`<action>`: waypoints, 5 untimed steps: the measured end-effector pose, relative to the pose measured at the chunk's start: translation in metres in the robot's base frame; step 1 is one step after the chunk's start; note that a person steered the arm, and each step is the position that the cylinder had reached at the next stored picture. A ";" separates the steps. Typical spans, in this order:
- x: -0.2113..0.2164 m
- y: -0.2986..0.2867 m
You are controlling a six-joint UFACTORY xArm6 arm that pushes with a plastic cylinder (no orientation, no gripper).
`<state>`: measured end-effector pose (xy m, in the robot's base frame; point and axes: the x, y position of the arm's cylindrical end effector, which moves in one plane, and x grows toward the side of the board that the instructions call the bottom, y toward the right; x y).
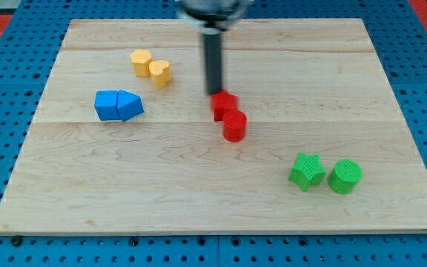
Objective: Place the red blocks on top of the green circle
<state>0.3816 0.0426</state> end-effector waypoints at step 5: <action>0.052 0.116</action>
<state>0.4334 0.1583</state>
